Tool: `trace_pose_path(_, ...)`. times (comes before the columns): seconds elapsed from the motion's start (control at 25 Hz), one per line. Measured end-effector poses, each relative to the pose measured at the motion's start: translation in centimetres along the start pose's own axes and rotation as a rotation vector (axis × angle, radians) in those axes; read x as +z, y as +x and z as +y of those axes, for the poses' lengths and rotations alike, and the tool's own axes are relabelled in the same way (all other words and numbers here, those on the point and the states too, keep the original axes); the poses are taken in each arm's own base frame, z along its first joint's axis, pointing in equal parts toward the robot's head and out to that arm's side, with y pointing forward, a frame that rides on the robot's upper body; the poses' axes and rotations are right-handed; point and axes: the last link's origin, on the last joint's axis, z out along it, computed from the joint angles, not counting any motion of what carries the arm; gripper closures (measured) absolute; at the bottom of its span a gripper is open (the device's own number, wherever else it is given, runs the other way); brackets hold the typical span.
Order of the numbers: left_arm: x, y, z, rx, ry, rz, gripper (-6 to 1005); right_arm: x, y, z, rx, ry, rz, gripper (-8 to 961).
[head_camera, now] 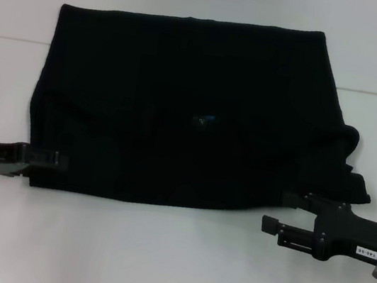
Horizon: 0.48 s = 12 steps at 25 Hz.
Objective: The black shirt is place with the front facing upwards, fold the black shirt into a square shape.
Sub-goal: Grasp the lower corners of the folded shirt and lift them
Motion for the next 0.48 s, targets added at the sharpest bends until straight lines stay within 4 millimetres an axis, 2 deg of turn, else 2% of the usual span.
trace_pose_path(0.36, 0.24, -0.01, 0.04, 0.018, 0.037, -0.02, 150, -0.35, 0.19, -0.01, 0.01, 0.003, -0.002, 132)
trace_pose_path(0.48, 0.49, -0.01, 0.09, 0.032, 0.054, -0.024, 271, -0.6, 0.29, -0.04, 0.022, 0.005, -0.001, 132)
